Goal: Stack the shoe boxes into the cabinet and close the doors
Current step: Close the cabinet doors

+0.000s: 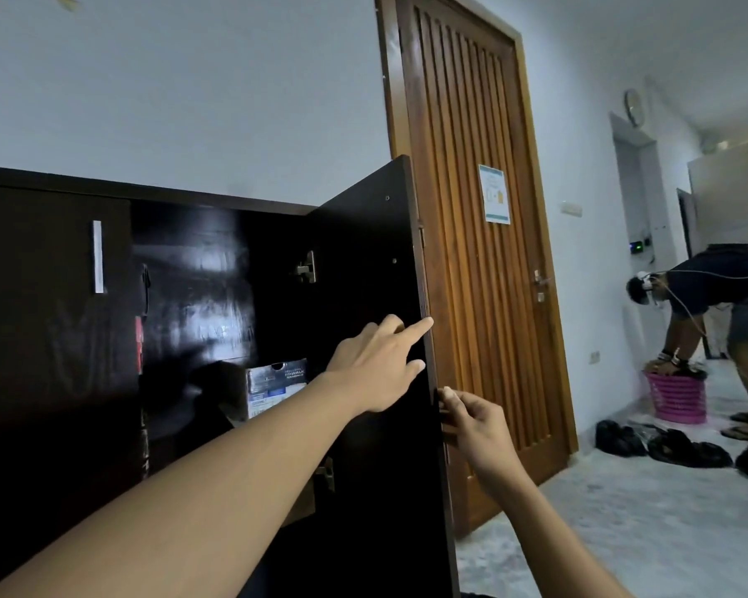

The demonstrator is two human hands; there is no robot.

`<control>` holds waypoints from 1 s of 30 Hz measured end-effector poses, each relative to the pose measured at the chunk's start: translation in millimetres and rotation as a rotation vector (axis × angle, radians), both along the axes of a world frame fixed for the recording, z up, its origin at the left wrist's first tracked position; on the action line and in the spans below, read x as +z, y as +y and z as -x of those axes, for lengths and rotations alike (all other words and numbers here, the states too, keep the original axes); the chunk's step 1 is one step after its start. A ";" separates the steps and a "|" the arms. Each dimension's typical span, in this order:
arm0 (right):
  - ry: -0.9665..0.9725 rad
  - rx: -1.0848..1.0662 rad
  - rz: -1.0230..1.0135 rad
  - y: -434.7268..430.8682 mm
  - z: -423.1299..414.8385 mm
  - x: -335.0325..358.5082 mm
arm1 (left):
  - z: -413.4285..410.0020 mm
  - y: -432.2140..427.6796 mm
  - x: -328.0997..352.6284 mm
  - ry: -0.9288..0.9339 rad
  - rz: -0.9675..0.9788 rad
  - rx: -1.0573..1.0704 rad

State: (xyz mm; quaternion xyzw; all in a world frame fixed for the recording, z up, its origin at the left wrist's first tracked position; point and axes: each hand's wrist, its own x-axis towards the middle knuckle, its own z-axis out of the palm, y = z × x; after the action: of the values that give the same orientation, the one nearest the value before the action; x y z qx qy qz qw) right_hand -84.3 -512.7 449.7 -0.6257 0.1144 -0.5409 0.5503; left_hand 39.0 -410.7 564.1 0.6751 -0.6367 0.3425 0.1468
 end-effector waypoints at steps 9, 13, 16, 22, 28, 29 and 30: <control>-0.008 0.145 -0.034 13.0 -17.8 -1.4 | -3.3 9.9 -3.1 -0.024 0.098 0.012; 0.057 0.226 0.033 38.5 -39.8 6.0 | -24.9 44.1 1.8 -0.035 0.185 0.058; 0.096 0.234 0.066 62.6 -69.5 12.9 | -54.3 81.1 5.0 -0.036 0.195 0.074; 0.234 0.156 0.307 106.1 -159.0 16.2 | -125.8 154.0 1.1 0.056 0.205 0.180; 0.375 -0.070 0.565 141.7 -244.9 10.3 | -202.8 185.0 -19.2 0.065 0.222 0.392; 0.388 -0.089 0.593 142.8 -256.2 5.8 | -213.0 184.3 -23.7 0.057 0.236 0.416; 0.406 -0.112 0.624 142.2 -267.0 1.1 | -222.4 182.2 -27.3 0.052 0.253 0.437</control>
State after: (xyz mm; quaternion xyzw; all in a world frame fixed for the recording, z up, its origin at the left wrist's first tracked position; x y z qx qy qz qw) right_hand 182.7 -370.5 450.9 -0.8505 0.0850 -0.4440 0.2688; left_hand 261.3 -228.5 536.8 0.7815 -0.4237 0.4257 0.1691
